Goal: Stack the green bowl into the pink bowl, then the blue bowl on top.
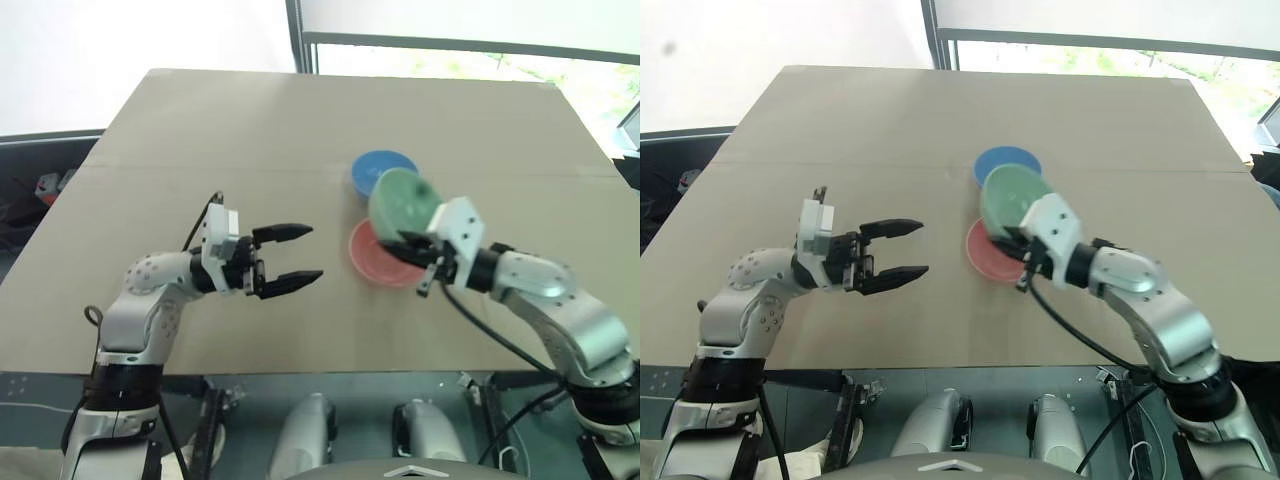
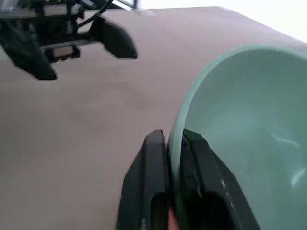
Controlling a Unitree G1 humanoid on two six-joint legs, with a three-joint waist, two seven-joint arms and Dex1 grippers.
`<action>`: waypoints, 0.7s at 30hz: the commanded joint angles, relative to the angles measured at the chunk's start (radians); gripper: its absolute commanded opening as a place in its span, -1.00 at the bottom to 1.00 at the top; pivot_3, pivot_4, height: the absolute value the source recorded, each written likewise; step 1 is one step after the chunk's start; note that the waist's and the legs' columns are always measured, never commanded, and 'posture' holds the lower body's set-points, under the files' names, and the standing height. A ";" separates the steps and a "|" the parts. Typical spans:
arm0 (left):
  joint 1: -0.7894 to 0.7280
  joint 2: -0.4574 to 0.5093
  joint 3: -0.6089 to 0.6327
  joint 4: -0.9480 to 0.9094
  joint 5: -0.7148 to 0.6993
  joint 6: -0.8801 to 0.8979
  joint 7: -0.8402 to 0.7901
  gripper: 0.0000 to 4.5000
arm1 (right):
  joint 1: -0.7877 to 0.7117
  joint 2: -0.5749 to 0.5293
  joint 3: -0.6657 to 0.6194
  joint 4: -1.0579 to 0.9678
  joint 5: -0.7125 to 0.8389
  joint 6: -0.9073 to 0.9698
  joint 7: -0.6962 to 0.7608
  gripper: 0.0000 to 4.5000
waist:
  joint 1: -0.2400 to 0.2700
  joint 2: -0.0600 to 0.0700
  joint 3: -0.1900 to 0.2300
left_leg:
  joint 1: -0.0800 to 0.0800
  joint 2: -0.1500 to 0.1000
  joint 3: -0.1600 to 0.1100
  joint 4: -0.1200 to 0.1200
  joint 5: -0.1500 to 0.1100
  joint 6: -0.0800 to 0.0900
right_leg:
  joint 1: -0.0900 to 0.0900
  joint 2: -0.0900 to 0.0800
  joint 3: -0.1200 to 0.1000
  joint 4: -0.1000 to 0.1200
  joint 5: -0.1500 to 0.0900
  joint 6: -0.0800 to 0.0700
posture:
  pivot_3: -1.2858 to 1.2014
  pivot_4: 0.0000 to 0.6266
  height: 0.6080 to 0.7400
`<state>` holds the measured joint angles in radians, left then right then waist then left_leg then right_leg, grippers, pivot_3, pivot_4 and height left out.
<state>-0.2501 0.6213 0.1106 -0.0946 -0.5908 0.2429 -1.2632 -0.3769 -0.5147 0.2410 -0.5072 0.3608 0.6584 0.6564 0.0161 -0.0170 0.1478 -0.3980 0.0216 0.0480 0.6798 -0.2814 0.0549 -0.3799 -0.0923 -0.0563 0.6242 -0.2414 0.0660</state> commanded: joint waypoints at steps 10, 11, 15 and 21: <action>0.073 -0.001 0.048 -0.131 -0.026 0.000 0.095 0.84 | -0.253 0.006 -0.150 0.169 -0.007 -0.116 0.018 0.71 | -0.016 0.000 0.000 | 0.001 0.001 0.001 0.000 0.000 -0.001 | -0.001 0.001 0.001 0.001 0.000 0.000 | 0.03 -0.52 1.00; 0.080 -0.005 0.048 -0.142 -0.026 0.001 0.106 0.84 | -0.286 0.005 -0.124 0.246 -0.061 -0.164 0.015 0.71 | -0.018 0.000 0.000 | 0.002 0.001 0.001 0.000 0.000 -0.001 | 0.000 0.001 0.000 0.001 0.000 0.000 | 0.03 -0.52 1.00; 0.110 -0.013 0.054 -0.178 -0.019 -0.005 0.140 0.84 | -0.410 0.055 -0.014 0.587 -0.228 -0.342 0.011 0.71 | -0.018 -0.001 -0.001 | 0.001 0.000 0.000 -0.001 0.000 -0.001 | 0.000 0.001 0.000 0.001 0.000 0.000 | 0.03 -0.52 1.00; 0.170 -0.014 0.078 -0.242 -0.023 -0.001 0.195 0.84 | -0.566 0.267 -0.008 0.912 -0.251 -0.393 -0.013 0.71 | -0.037 0.000 0.001 | -0.001 0.001 0.003 -0.007 0.001 -0.002 | -0.004 0.001 0.002 0.002 0.000 0.000 | 0.03 -0.52 1.00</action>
<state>-0.0949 0.6057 0.1632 -0.2789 -0.5933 0.2490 -1.0873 -0.8762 -0.2842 0.2484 0.3656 0.1127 0.3034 0.6578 -0.0208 -0.0166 0.1484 -0.3986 0.0223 0.0515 0.6715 -0.2799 0.0524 -0.3847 -0.0909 -0.0542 0.6256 -0.2411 0.0660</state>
